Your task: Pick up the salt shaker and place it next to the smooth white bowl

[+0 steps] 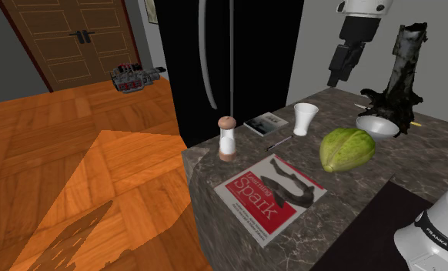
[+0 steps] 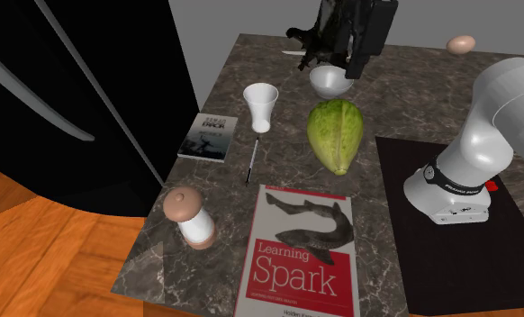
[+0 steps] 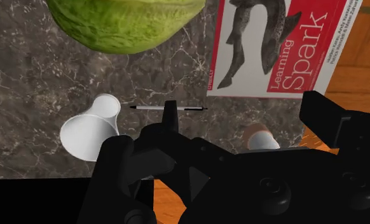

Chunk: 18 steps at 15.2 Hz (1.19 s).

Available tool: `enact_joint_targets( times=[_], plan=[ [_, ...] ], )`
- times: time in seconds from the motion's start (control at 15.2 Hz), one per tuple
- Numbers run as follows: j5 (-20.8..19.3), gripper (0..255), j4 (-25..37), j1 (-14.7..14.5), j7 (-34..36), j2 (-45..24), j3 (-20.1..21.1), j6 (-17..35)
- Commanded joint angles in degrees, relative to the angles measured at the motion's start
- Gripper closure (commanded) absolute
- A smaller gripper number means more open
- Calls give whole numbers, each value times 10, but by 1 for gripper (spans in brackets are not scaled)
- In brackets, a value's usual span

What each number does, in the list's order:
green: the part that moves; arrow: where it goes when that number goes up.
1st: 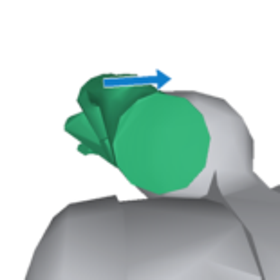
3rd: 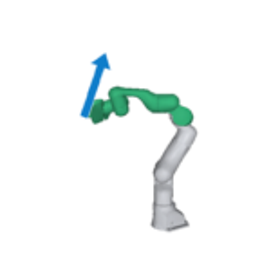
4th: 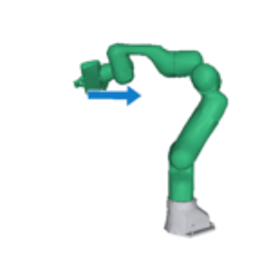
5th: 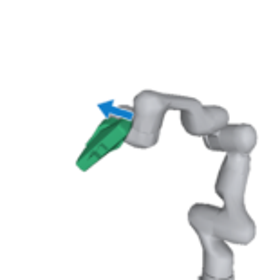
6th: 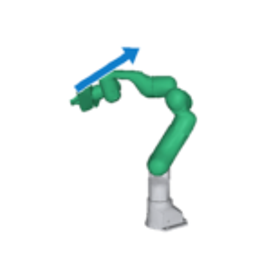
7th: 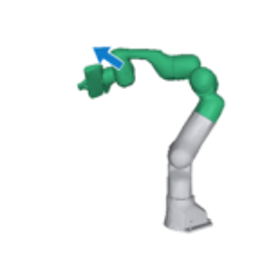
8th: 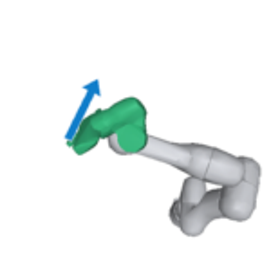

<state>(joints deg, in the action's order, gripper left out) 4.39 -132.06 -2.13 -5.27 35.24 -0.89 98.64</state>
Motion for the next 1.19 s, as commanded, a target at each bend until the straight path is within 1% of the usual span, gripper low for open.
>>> enact_joint_targets(
  times=[0.0,0.53,0.86,1.12],
  plan=[
    [10,0,-1,-6,11,-25,10,31],
    [39,0,47,-28,51,-165,48,138],
    [47,0,101,-40,76,-261,68,190],
    [46,0,158,-49,97,-340,82,222]
  ],
)
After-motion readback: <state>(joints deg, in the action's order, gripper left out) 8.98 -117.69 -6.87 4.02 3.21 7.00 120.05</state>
